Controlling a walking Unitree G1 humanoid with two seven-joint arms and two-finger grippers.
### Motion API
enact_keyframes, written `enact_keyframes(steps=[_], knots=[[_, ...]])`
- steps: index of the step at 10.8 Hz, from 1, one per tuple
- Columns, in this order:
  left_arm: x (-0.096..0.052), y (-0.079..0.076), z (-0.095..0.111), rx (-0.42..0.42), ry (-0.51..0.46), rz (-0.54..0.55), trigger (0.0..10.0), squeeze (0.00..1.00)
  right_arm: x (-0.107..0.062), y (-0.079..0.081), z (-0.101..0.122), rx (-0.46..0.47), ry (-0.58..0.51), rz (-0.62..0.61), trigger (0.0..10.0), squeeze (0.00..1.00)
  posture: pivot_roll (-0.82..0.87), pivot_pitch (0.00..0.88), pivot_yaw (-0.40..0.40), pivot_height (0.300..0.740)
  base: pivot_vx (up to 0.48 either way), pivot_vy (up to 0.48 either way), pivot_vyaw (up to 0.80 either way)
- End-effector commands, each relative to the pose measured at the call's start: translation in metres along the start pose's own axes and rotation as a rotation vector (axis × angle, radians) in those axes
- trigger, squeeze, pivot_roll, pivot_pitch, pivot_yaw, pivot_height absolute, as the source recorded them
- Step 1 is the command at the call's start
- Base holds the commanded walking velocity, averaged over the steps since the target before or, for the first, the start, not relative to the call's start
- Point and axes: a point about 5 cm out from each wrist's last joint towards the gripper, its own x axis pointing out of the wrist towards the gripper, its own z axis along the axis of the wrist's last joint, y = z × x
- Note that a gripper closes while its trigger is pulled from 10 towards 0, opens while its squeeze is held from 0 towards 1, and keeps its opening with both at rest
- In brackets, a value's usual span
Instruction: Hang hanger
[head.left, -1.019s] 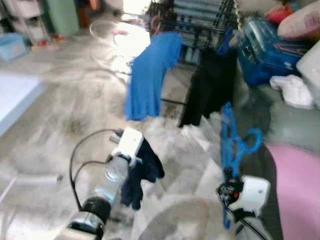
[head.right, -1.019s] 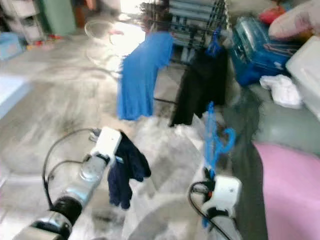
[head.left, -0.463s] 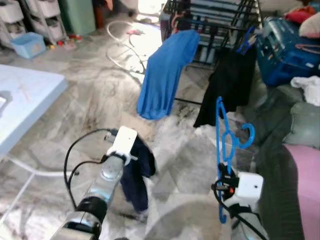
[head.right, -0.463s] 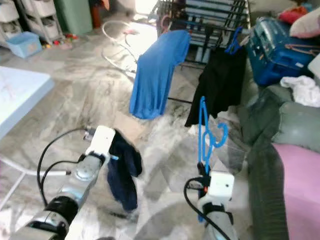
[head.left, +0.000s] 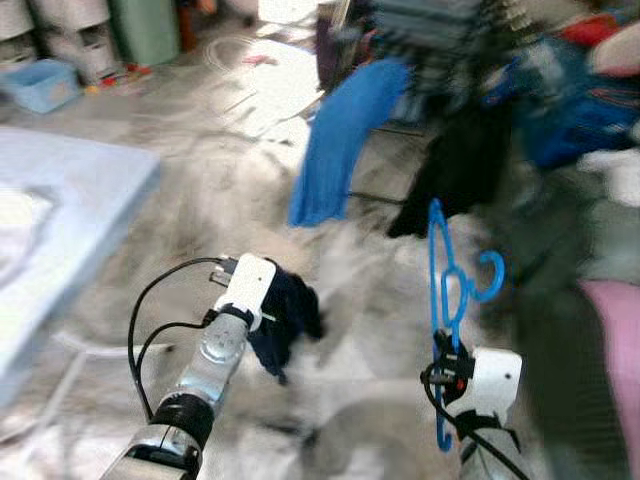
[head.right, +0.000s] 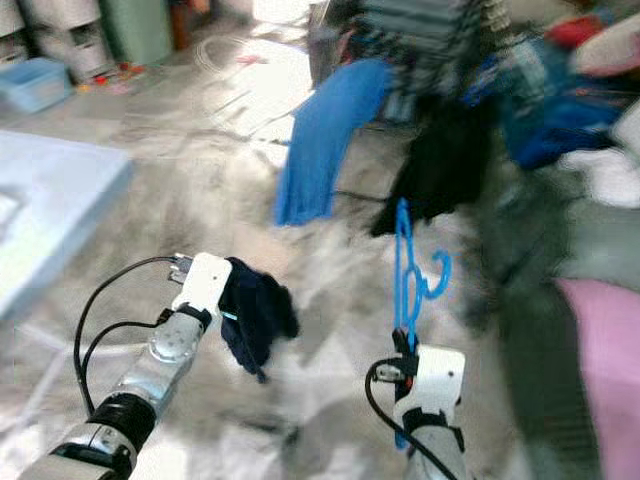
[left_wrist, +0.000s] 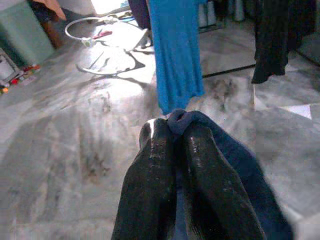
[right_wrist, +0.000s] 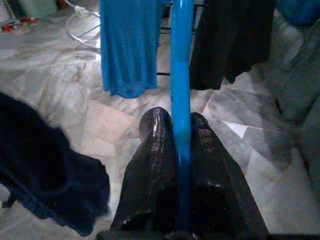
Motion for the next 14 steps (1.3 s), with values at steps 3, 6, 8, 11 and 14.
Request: enact_keyframes(steps=[3, 6, 8, 11, 14], knots=[[0.003, -0.013, 0.013, 0.011, -0.073, -0.093, 10.0, 0.00, -0.008, -0.016, -0.003, -0.029, 0.011, -0.047, 10.0, 0.00, 0.09, 0.090, -0.081, 0.740, 0.000, 0.000, 0.00], [0.020, -0.006, 0.046, 0.079, -0.174, -0.078, 10.0, 0.00, -0.019, -0.028, -0.006, -0.086, 0.067, 0.026, 10.0, 0.00, 0.10, 0.104, -0.080, 0.740, 0.000, 0.000, 0.00], [0.041, -0.002, 0.089, 0.073, -0.243, -0.054, 10.0, 0.00, -0.030, -0.044, 0.007, -0.130, 0.111, 0.183, 10.0, 0.00, 0.09, 0.105, -0.064, 0.740, 0.000, 0.000, 0.00], [0.046, -0.001, 0.110, 0.108, -0.318, -0.084, 10.0, 0.00, -0.044, -0.044, 0.022, -0.128, 0.128, 0.340, 10.0, 0.00, 0.06, 0.104, -0.042, 0.740, 0.000, 0.000, 0.00], [0.036, -0.011, 0.134, 0.159, -0.555, -0.205, 10.0, 0.00, -0.054, -0.030, 0.015, -0.063, 0.206, 0.469, 10.0, 0.00, 0.07, 0.115, -0.045, 0.740, 0.000, 0.000, 0.00]])
